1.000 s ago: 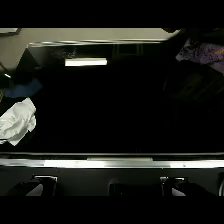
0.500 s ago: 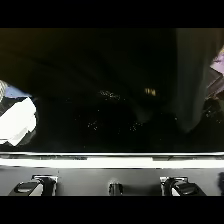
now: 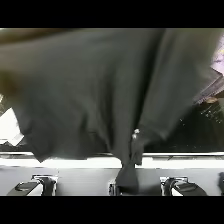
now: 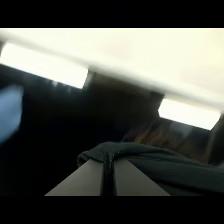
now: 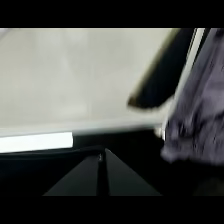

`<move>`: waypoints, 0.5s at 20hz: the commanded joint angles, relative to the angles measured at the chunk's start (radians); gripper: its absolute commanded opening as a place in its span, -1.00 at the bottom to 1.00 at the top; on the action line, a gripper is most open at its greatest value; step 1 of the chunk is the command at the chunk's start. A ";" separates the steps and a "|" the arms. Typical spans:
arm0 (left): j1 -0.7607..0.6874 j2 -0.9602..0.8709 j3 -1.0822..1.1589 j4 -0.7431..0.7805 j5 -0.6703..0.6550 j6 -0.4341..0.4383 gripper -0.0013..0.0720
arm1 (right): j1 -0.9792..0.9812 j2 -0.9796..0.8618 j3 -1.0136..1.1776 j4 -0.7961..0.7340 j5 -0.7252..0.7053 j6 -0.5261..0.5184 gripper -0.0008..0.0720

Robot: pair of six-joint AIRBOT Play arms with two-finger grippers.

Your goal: Fold the clothes and pants, and hang the long-sleeved shirts on hangers.

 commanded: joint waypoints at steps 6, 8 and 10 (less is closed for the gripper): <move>0.001 -0.593 -0.087 0.031 0.084 -0.007 -0.92 | 0.000 -0.645 -0.015 0.044 0.072 0.203 -0.90; -0.002 -0.687 -0.086 0.030 0.096 -0.008 -0.92 | -0.001 -0.721 -0.015 0.108 0.072 0.203 -0.90; -0.004 -0.745 -0.087 0.027 0.102 -0.008 -0.92 | -0.001 -0.766 -0.015 0.163 0.074 0.203 -0.90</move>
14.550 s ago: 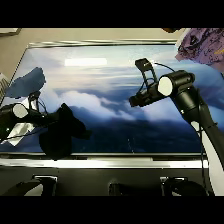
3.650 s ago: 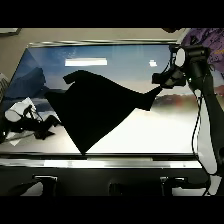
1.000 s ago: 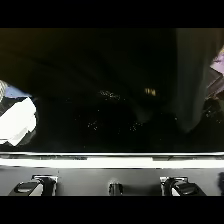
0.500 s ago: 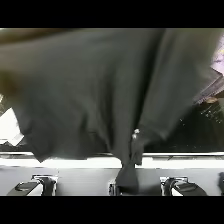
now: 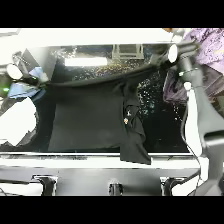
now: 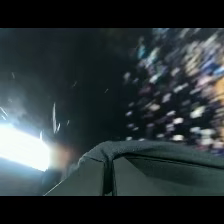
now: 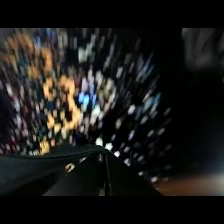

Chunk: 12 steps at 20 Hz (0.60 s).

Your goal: Fold the clothes and pants, and hang the long-sleeved shirts on hangers.

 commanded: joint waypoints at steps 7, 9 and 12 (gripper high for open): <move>0.023 -0.150 0.078 -0.040 -0.115 -0.008 0.46 | -0.001 -0.108 0.000 0.151 0.068 -0.028 -0.27; 0.065 -0.140 0.172 -0.035 -0.286 -0.006 0.48 | -0.002 -0.065 0.000 0.150 0.112 -0.151 -0.22; 0.126 -0.047 0.193 0.060 -0.421 0.028 0.48 | -0.062 0.026 -0.010 0.225 0.203 -0.293 0.08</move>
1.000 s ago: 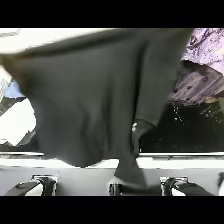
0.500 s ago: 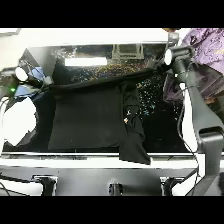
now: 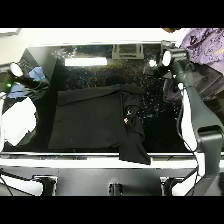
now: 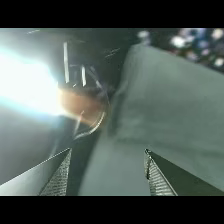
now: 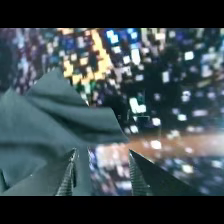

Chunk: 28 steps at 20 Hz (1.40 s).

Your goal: Fold the clothes and pants, and hang the long-sleeved shirts on hangers.

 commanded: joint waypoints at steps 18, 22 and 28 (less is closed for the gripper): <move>0.251 0.534 -0.547 -0.041 -0.171 0.064 0.48 | -0.217 0.400 -1.193 0.770 -0.027 -0.649 0.47; 0.252 0.535 -0.551 -0.048 -0.194 0.079 0.48 | -0.172 0.343 -1.193 0.770 -0.023 -0.634 0.24; 0.435 0.613 -0.838 -0.253 -0.092 0.312 0.48 | -0.173 0.345 -1.192 0.769 -0.005 -0.652 -0.90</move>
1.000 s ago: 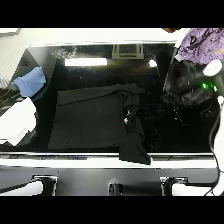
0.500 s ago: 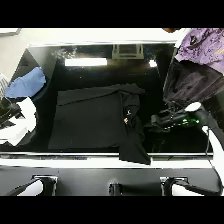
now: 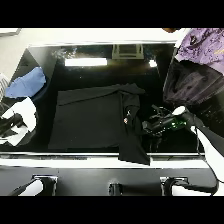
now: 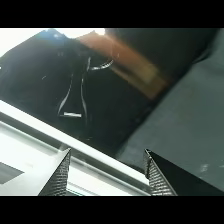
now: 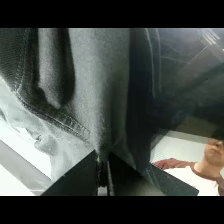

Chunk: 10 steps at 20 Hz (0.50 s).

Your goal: Fold the clothes and pants, and hang the long-sleeved shirts on hangers.

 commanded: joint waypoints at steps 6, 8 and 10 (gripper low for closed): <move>0.212 0.040 -0.443 -0.401 0.140 0.303 0.48 | 0.005 0.016 -0.001 0.001 0.005 -0.007 -0.90; 0.206 0.039 -0.489 -0.402 0.171 0.320 0.48 | 0.005 0.019 -0.001 0.001 0.005 -0.007 -0.90; 0.196 0.029 -0.515 -0.402 0.203 0.324 0.48 | 0.005 0.019 -0.001 0.002 0.009 -0.005 -0.90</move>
